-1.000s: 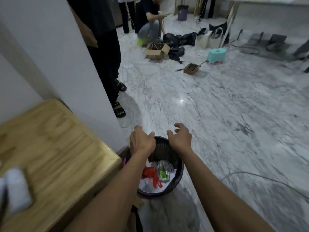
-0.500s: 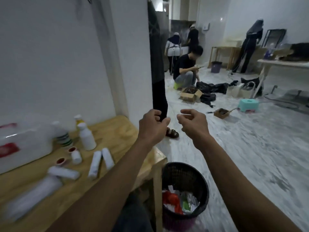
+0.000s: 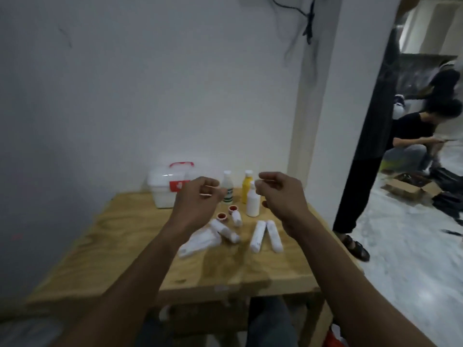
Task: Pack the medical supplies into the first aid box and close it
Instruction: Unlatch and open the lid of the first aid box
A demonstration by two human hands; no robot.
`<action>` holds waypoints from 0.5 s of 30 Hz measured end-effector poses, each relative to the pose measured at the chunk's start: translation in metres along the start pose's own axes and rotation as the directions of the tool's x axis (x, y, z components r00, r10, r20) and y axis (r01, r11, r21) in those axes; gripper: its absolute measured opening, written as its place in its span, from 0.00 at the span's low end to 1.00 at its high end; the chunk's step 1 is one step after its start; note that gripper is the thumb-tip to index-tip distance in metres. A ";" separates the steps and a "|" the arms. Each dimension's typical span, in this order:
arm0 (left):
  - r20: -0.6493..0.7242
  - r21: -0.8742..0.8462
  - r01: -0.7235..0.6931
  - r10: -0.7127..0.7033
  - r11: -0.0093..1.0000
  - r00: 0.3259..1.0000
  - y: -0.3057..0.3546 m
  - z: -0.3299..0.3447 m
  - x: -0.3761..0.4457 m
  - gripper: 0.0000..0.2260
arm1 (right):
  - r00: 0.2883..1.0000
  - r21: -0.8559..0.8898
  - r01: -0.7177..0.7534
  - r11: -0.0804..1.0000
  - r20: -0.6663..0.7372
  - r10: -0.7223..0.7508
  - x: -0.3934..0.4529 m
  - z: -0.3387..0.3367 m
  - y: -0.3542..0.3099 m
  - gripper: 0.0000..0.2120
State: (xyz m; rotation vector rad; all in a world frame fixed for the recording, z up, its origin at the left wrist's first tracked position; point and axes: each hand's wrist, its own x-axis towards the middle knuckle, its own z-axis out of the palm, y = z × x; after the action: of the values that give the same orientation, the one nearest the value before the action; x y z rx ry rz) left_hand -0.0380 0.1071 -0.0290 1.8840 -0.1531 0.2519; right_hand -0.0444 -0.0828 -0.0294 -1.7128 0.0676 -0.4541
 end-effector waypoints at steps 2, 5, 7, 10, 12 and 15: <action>-0.079 0.021 0.018 -0.016 1.000 0.997 -0.012 -0.024 0.004 0.10 | 0.999 -0.002 0.015 1.000 0.032 -0.015 0.004 0.029 0.003 0.12; -0.185 0.055 0.038 -0.027 0.998 0.982 -0.028 -0.051 0.015 0.06 | 0.998 -0.037 0.030 0.999 0.056 -0.028 0.012 0.069 0.007 0.14; -0.234 0.092 0.042 -0.019 0.995 0.972 -0.039 -0.064 0.027 0.04 | 0.997 -0.025 0.034 0.999 0.072 -0.032 0.021 0.092 0.009 0.15; -0.287 0.154 0.042 0.004 0.987 0.958 -0.059 -0.078 0.051 0.12 | 0.995 -0.071 0.049 0.996 0.090 -0.043 0.039 0.123 0.017 0.17; -0.310 0.182 0.060 -0.001 0.981 0.951 -0.074 -0.085 0.072 0.16 | 0.996 -0.118 0.048 0.992 0.085 -0.038 0.051 0.141 0.024 0.19; -0.321 0.241 0.079 0.002 0.967 0.947 -0.097 -0.090 0.103 0.20 | 0.998 -0.167 0.022 0.986 0.065 -0.012 0.068 0.164 0.031 0.23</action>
State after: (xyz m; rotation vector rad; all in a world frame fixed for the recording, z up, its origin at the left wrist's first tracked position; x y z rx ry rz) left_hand 0.0748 0.2253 -0.0646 2.0646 0.1442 0.5680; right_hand 0.0794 0.0440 -0.0618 -1.8936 0.0462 -0.4159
